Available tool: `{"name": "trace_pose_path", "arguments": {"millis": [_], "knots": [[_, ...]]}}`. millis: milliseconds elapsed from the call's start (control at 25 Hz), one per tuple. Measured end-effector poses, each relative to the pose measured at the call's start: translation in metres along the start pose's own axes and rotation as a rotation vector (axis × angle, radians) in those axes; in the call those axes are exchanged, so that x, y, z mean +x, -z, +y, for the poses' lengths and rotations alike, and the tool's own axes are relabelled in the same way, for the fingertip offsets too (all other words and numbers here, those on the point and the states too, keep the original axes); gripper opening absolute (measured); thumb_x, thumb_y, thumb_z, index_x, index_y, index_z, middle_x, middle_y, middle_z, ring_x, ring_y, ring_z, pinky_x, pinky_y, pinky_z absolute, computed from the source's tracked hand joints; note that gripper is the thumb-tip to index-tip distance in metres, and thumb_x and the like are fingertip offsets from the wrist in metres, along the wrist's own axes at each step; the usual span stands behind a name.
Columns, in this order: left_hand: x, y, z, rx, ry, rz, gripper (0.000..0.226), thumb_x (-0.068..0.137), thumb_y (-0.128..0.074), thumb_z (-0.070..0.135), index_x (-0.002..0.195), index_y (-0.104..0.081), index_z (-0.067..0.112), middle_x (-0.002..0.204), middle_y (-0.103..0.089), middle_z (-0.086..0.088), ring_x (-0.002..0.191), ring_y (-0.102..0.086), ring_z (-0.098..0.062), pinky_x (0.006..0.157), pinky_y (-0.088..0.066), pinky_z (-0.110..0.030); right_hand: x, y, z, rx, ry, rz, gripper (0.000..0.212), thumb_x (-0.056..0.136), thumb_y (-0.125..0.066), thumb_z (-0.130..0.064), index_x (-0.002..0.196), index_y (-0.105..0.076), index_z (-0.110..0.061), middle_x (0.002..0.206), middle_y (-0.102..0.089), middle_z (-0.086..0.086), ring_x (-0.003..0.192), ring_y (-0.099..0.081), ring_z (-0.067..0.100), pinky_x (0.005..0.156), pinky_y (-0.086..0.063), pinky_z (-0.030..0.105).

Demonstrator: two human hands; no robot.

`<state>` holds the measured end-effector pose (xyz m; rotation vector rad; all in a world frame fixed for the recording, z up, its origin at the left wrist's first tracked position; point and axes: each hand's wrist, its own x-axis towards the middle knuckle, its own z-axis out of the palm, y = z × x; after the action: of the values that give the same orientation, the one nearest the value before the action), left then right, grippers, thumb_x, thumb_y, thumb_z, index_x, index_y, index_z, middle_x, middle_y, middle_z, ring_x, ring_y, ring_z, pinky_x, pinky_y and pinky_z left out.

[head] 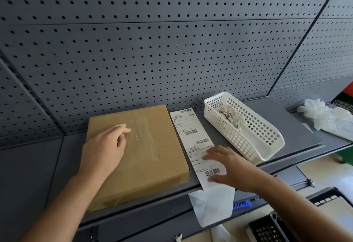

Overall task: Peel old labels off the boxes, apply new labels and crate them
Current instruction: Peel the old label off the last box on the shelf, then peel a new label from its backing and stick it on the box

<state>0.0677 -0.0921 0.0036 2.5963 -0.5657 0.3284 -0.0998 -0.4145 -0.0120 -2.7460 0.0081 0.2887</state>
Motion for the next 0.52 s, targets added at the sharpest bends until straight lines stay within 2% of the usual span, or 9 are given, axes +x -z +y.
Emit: {"name": "trace_pose_path", "arguments": {"millis": [80, 200, 320, 400, 520], "knots": [[0.001, 0.004, 0.0, -0.008, -0.011, -0.003, 0.022, 0.096, -0.059, 0.017, 0.108, -0.071, 0.031, 0.13, -0.065, 0.019, 0.073, -0.064, -0.008, 0.052, -0.041, -0.022, -0.006, -0.013, 0.007, -0.06, -0.012, -0.083, 0.072, 0.079, -0.071, -0.057, 0.142, -0.04, -0.045, 0.153, -0.023, -0.022, 0.142, -0.019, 0.004, 0.119, -0.025, 0.032], [0.007, 0.01, 0.002, -0.004, -0.02, -0.021, 0.018, 0.096, -0.06, 0.024, 0.11, -0.068, 0.033, 0.136, -0.059, 0.024, 0.053, -0.045, 0.005, 0.049, -0.034, -0.019, -0.009, -0.02, 0.011, -0.102, 0.027, -0.05, 0.069, 0.083, -0.07, -0.051, 0.143, -0.038, -0.047, 0.157, -0.018, -0.022, 0.145, -0.015, 0.006, 0.12, -0.024, 0.033], [0.008, 0.015, 0.021, -0.069, -0.071, -0.024, 0.018, 0.097, -0.061, 0.023, 0.112, -0.069, 0.03, 0.129, -0.064, 0.021, 0.058, -0.044, 0.008, 0.054, -0.033, -0.015, -0.01, -0.016, 0.011, -0.025, 0.027, -0.02, 0.051, 0.086, -0.067, -0.049, 0.134, -0.051, -0.046, 0.153, -0.032, -0.022, 0.141, -0.028, 0.003, 0.117, -0.029, 0.029], [0.002, 0.014, 0.044, -0.154, -0.14, -0.053, 0.016, 0.098, -0.061, 0.022, 0.11, -0.07, 0.027, 0.115, -0.068, 0.017, 0.068, -0.046, 0.011, 0.063, -0.032, -0.009, -0.01, -0.008, 0.011, 0.063, 0.028, 0.012, 0.04, 0.087, -0.065, -0.05, 0.127, -0.06, -0.043, 0.143, -0.046, -0.022, 0.132, -0.04, -0.001, 0.114, -0.035, 0.029], [-0.017, 0.003, 0.083, -0.253, -0.208, -0.121, 0.009, 0.098, -0.06, 0.029, 0.097, -0.068, 0.033, 0.092, -0.066, 0.023, 0.069, -0.053, 0.01, 0.063, -0.035, -0.011, -0.009, 0.006, 0.01, 0.169, 0.021, 0.09, 0.038, 0.087, -0.058, -0.059, 0.121, -0.065, -0.042, 0.129, -0.056, -0.025, 0.121, -0.05, -0.004, 0.108, -0.043, 0.03]]}}
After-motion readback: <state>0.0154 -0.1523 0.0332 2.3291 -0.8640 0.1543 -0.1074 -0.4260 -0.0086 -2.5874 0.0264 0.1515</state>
